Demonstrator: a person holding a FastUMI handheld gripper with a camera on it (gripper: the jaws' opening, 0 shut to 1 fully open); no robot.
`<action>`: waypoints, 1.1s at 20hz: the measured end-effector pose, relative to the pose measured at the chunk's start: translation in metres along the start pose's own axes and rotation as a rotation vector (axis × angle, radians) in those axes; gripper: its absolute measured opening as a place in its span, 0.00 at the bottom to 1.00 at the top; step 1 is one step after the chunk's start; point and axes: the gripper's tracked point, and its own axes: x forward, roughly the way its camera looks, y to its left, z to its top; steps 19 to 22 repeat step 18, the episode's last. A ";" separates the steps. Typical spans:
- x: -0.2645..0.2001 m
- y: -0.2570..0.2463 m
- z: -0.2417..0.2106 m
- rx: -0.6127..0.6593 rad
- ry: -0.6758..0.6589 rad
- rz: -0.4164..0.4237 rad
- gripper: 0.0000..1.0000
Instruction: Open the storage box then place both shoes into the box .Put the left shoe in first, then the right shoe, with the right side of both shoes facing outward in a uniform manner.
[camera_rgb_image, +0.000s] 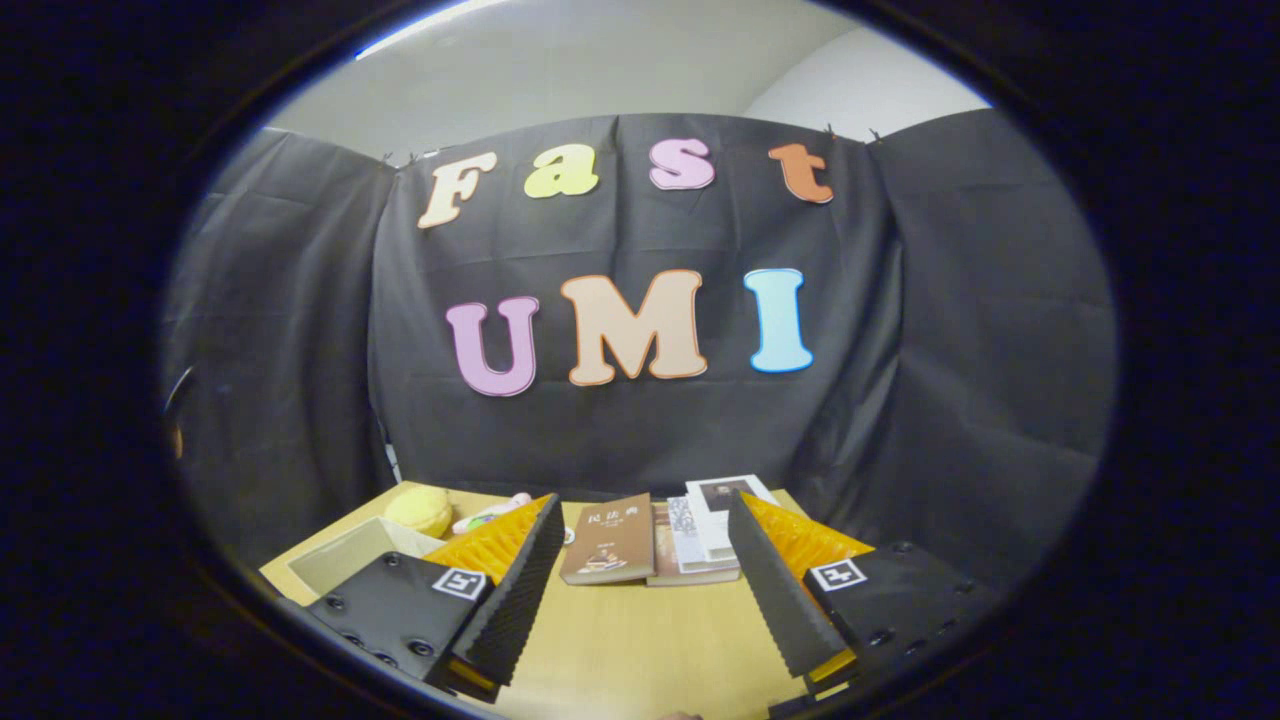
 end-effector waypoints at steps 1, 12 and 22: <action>-0.001 -0.002 0.002 -0.002 -0.008 -0.002 1.00; -0.001 0.000 0.001 0.035 -0.037 0.006 1.00; -0.002 0.005 0.002 0.034 -0.045 -0.006 1.00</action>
